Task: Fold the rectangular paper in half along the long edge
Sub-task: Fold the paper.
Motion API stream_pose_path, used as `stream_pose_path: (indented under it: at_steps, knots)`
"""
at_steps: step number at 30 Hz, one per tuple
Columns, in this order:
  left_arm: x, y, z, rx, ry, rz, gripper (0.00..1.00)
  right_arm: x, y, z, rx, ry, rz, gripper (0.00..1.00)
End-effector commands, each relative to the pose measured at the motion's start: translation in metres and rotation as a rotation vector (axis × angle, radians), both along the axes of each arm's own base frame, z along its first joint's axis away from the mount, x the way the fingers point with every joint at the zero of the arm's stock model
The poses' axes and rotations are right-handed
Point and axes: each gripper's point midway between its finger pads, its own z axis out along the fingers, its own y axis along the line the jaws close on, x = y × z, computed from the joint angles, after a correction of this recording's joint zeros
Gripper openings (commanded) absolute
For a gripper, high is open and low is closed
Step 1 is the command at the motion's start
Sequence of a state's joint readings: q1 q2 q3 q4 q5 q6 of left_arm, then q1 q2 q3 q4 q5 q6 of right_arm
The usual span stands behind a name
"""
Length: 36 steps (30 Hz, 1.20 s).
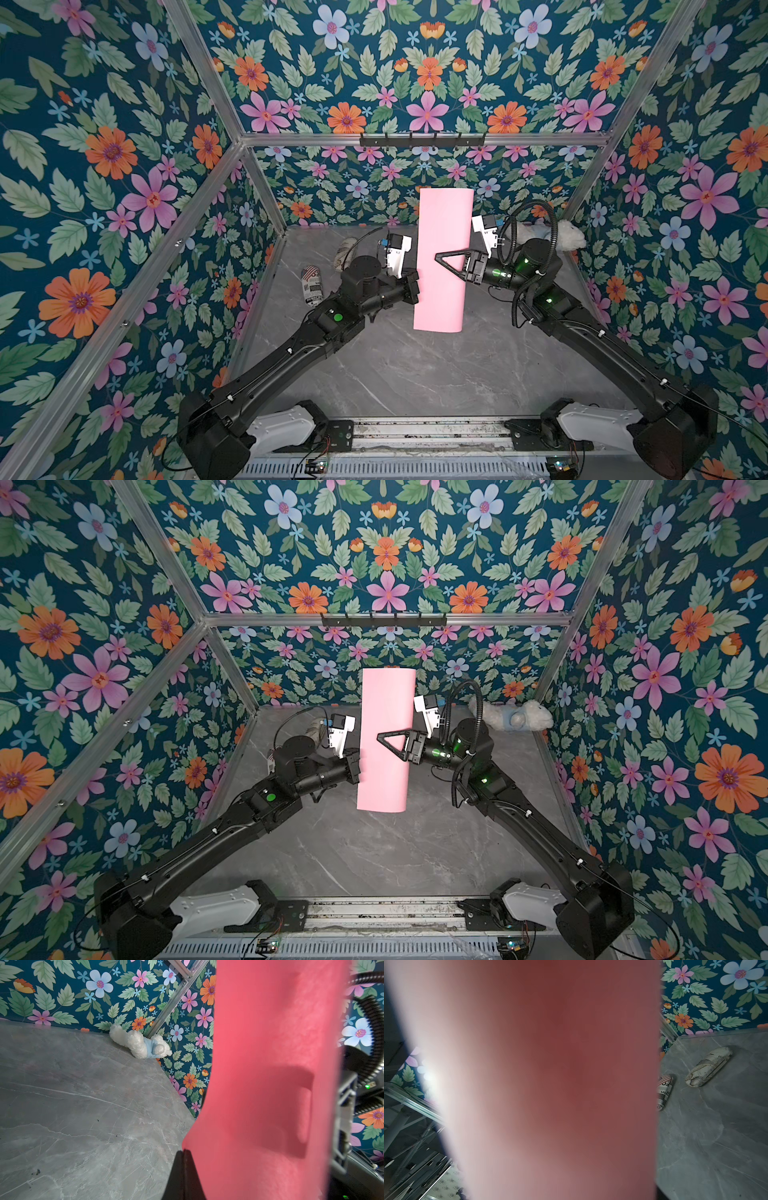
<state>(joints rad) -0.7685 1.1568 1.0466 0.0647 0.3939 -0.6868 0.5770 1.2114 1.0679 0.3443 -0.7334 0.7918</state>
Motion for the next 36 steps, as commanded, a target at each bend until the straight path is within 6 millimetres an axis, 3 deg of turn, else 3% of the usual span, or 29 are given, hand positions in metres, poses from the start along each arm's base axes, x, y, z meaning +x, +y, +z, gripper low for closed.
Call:
stream_pose_path:
  at_steps: [1,7,12,17,20,28,36]
  knots:
    - [0.0,0.002,0.006,0.006,-0.022,0.009,0.0,-0.01,-0.003,0.016,0.051,-0.041,0.044,0.54]
    - [-0.002,0.002,0.009,0.0,-0.023,0.0,0.0,-0.022,-0.003,0.021,0.087,-0.05,0.104,0.54]
    - [-0.008,0.006,0.028,-0.033,-0.052,-0.007,0.0,-0.028,-0.005,0.021,0.119,-0.047,0.145,0.52]
    - [-0.019,0.007,0.051,-0.086,-0.079,-0.049,0.15,-0.043,-0.011,0.03,0.189,-0.055,0.222,0.5]
    - [-0.022,0.007,0.058,-0.1,-0.086,-0.06,0.18,-0.047,-0.012,0.033,0.197,-0.064,0.236,0.49]
    - [-0.02,0.001,0.05,-0.099,-0.063,-0.078,0.14,-0.049,-0.019,0.049,0.267,-0.088,0.218,0.48]
    - [-0.021,0.0,0.045,-0.095,-0.054,-0.082,0.05,-0.035,-0.021,0.047,0.297,-0.072,0.145,0.49]
